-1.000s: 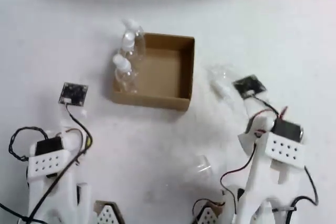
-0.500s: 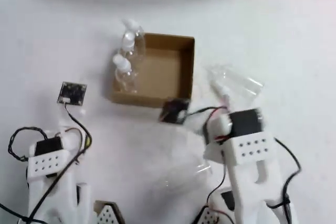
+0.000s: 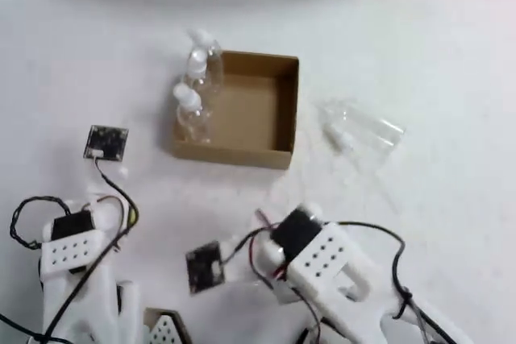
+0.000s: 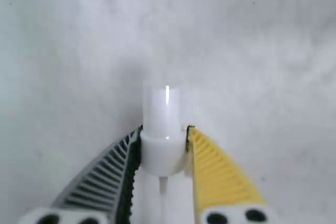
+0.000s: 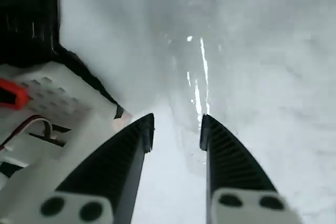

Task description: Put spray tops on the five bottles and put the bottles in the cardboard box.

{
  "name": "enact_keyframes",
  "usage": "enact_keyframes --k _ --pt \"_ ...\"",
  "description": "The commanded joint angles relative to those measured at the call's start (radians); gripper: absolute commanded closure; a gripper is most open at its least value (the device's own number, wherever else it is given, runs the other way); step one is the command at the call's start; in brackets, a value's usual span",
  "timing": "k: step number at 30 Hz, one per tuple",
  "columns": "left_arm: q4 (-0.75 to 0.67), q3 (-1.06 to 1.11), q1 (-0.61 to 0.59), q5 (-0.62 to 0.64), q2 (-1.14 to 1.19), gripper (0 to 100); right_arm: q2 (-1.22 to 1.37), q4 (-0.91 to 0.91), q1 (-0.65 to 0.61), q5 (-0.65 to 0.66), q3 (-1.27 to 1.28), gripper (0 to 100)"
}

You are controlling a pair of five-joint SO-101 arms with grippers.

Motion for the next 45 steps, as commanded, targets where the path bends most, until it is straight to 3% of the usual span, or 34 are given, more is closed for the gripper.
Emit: enact_keyframes --k 1,5,25,27,30,32,37,45 --pt "-0.028 -0.005 -0.008 0.012 -0.027 98 -0.005 -0.048 -0.058 -0.006 0.031 82.2" --pt "-0.028 -0.005 -0.008 0.012 -0.027 98 0.004 -0.128 -0.067 -0.006 0.086 76.3" --pt "-0.026 -0.005 -0.008 0.009 -0.027 98 0.004 -0.449 -0.056 -0.003 0.279 76.6" --pt "-0.025 -0.005 -0.010 0.009 -0.027 98 -0.001 -0.452 -0.024 -0.005 0.278 79.3" --pt "-0.025 -0.005 -0.012 0.009 -0.027 98 0.004 -0.453 0.031 -0.005 0.249 91.8" --pt "-0.025 -0.005 -0.012 0.009 -0.027 98 -0.001 -0.446 0.087 -0.023 0.215 99.3" --pt "-0.025 -0.005 -0.012 0.008 -0.027 98 0.002 -0.366 0.309 -0.074 0.087 95.8" --pt "-0.025 -0.005 -0.012 0.008 -0.027 98 -0.004 -0.294 0.871 -0.109 -0.086 95.8"
